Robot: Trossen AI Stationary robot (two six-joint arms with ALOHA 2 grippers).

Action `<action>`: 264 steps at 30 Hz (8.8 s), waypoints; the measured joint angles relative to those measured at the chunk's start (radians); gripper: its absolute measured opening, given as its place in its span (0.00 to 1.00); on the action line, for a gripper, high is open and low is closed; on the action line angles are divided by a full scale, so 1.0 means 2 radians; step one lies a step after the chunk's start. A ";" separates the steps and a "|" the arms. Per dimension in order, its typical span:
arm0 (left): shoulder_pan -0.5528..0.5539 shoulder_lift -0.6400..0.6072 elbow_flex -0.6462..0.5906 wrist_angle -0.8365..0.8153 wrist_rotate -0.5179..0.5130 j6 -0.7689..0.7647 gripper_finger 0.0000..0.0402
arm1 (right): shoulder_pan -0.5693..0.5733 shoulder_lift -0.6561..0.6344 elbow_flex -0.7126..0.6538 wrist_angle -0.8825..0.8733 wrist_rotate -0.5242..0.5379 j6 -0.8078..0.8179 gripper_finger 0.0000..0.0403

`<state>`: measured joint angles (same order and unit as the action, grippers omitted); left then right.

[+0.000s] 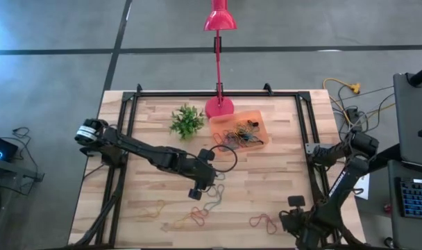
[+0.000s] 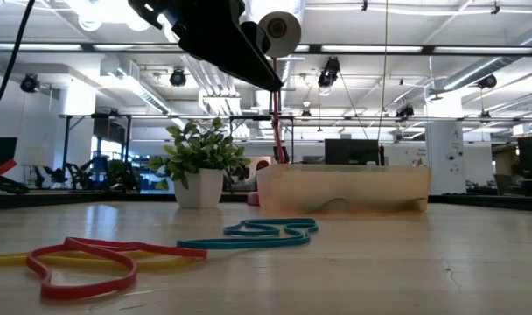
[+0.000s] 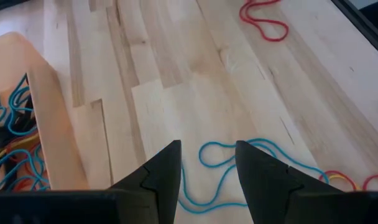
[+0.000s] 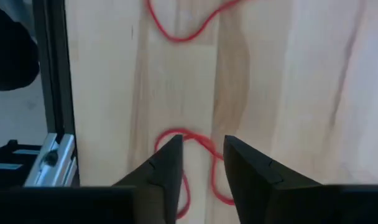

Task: Pick and place rubber bands into bin
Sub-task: Put the right red rubberband into the orange container, then put the red rubberband into the orange container

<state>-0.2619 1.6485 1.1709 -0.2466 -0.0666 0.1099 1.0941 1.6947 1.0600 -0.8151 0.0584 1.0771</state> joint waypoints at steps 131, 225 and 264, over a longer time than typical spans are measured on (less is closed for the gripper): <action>0.000 0.001 -0.009 0.006 -0.001 0.001 0.34 | -0.251 0.012 0.040 -0.204 0.588 -0.018 0.02; -0.097 0.001 -0.068 0.035 0.093 -0.172 0.34 | -0.484 -0.216 -0.183 0.298 -0.092 -0.524 0.38; -0.137 0.098 -0.108 0.177 0.069 -0.195 0.34 | -0.234 -0.216 -0.183 0.372 0.173 -0.450 0.37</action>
<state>-0.5350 1.8442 0.9542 0.1066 0.0717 -0.2809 0.6262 1.2636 0.6937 -0.0714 0.4038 0.1772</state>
